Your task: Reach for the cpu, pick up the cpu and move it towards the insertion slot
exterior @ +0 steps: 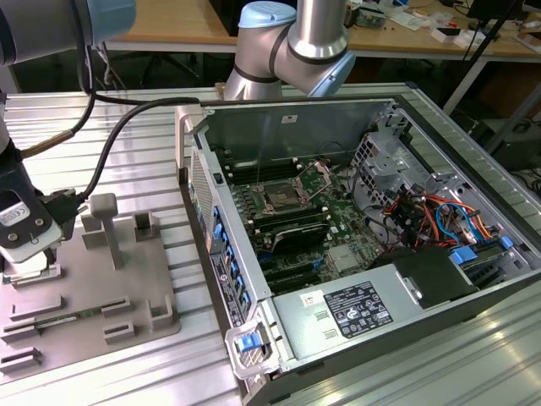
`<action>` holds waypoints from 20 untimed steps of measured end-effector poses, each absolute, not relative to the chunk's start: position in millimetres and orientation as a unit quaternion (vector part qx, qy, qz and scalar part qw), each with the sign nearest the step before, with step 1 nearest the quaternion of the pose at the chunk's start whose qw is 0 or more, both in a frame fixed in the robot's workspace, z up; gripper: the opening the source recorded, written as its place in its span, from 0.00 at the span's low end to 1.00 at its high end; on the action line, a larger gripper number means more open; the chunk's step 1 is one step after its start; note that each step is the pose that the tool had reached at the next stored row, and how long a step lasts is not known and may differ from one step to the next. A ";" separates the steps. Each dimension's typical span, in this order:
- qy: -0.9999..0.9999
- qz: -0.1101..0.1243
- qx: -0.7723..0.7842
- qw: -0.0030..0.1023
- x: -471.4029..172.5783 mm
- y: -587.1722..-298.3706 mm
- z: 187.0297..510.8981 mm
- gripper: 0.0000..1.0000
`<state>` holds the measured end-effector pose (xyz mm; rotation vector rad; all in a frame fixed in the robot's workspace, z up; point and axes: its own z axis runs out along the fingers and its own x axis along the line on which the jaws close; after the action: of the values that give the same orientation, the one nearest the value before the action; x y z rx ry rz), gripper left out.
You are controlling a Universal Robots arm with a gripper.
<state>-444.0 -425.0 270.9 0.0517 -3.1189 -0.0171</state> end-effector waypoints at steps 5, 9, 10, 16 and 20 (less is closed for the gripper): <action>-1.000 -0.006 0.017 0.011 -444.0 -425.3 272.3 0.55; -1.000 -0.006 0.017 0.011 -444.0 -425.5 273.0 0.55; -1.000 -0.006 0.017 0.011 -444.0 -425.5 273.1 0.55; -1.000 -0.006 0.017 0.011 -444.0 -425.5 273.9 0.55; -1.000 -0.006 0.017 0.011 -444.0 -425.7 274.9 0.55</action>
<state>-444.0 -425.7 274.9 0.0517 -3.1189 -0.0172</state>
